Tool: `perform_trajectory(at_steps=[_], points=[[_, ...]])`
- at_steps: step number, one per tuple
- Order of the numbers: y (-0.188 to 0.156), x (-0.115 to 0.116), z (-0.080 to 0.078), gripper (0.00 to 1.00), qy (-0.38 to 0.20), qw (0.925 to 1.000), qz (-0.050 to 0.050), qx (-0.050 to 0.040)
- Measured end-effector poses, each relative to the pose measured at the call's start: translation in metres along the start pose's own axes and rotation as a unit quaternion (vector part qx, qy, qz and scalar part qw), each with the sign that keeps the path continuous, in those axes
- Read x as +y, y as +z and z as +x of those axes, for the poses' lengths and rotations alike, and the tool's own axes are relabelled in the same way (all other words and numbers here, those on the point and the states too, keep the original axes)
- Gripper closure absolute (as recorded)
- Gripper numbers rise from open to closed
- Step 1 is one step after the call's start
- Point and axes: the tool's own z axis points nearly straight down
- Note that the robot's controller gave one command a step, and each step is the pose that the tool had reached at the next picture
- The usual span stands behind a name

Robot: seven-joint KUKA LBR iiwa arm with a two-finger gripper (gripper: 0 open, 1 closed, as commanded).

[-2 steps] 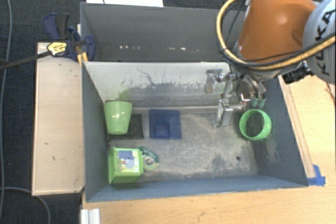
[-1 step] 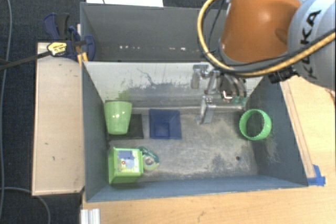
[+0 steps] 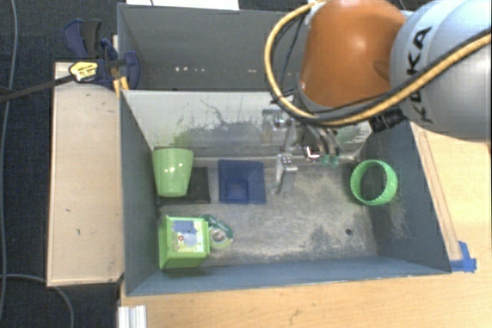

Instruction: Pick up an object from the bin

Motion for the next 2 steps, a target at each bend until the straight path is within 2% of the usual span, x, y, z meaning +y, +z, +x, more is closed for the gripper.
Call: perform_trajectory(at_steps=[1,2], points=[[0.020,0.014,0.010,0.00,0.004,1.0000,0.005,0.0012],[0.063,0.064,0.008,1.00,-0.084,0.9965,0.000,-0.0012]])
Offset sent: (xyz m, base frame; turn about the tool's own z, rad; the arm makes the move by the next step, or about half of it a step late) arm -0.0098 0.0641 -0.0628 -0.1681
